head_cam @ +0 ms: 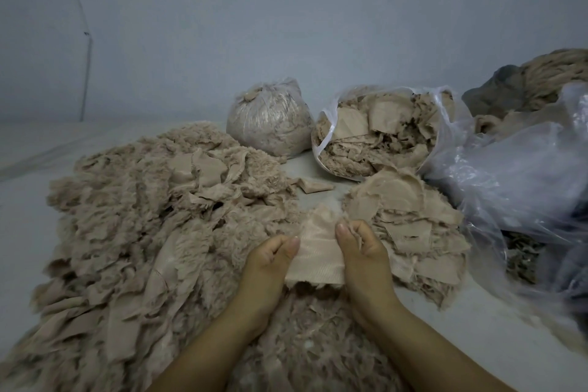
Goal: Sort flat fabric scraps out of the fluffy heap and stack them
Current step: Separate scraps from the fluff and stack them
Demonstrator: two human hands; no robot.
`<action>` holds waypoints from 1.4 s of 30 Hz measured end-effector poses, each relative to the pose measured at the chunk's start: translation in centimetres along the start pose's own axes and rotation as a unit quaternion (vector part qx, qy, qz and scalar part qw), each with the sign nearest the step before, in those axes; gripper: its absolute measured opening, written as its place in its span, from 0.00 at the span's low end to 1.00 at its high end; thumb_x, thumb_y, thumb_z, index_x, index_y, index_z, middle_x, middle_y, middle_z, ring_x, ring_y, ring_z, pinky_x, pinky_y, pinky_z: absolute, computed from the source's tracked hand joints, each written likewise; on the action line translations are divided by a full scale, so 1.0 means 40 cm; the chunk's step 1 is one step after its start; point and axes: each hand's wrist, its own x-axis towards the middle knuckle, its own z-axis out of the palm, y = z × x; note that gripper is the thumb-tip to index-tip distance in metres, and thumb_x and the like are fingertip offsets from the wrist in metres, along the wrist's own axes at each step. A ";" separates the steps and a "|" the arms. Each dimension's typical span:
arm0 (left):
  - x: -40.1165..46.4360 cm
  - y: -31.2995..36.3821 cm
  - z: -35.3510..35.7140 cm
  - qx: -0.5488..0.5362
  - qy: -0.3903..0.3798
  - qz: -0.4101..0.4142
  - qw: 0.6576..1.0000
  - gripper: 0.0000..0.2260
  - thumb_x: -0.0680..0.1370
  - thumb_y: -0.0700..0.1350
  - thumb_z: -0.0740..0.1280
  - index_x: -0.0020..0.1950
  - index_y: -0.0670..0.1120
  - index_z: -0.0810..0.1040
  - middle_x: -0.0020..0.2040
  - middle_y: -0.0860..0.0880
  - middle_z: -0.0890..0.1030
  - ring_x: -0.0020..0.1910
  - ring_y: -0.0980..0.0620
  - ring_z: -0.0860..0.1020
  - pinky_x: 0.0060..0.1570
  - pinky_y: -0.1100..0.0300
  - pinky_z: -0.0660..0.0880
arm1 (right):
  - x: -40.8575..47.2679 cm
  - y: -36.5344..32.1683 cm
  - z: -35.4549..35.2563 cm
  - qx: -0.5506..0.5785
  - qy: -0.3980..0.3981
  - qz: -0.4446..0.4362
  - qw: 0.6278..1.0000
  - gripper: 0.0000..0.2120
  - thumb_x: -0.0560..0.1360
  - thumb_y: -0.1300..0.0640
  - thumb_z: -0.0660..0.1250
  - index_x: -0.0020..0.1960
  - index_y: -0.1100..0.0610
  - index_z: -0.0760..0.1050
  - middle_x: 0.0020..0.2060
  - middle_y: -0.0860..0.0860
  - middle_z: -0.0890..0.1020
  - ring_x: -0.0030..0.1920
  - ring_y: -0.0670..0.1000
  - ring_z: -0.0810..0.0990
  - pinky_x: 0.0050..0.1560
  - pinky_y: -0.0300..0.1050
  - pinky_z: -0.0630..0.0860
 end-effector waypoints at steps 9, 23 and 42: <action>0.006 -0.003 0.009 -0.023 0.084 0.000 0.996 0.15 0.80 0.43 0.61 0.34 0.46 0.77 0.26 0.53 0.77 0.24 0.59 0.72 0.24 0.66 0.69 | 0.033 -0.013 -0.015 -0.001 0.034 0.000 0.999 0.13 0.79 0.55 0.64 0.35 0.52 0.75 0.30 0.50 0.71 0.32 0.51 0.67 0.33 0.43 0.65; 0.011 -0.024 -0.050 0.233 0.044 0.105 0.966 0.08 0.76 0.45 0.69 0.39 0.57 0.79 0.39 0.58 0.81 0.40 0.64 0.77 0.41 0.74 0.71 | 0.268 -0.165 -0.212 -0.573 0.115 -0.054 0.809 0.17 0.76 0.49 0.66 0.63 0.54 0.72 0.59 0.57 0.74 0.61 0.60 0.71 0.58 0.53 0.70; 0.079 -0.037 -0.096 0.477 0.000 0.171 0.862 0.08 0.77 0.39 0.65 0.53 0.47 0.79 0.50 0.51 0.77 0.49 0.55 0.74 0.45 0.64 0.66 | 0.020 -0.002 -0.061 -0.184 -0.152 -0.132 0.962 0.14 0.80 0.56 0.61 0.37 0.45 0.71 0.30 0.42 0.72 0.32 0.40 0.69 0.34 0.33 0.66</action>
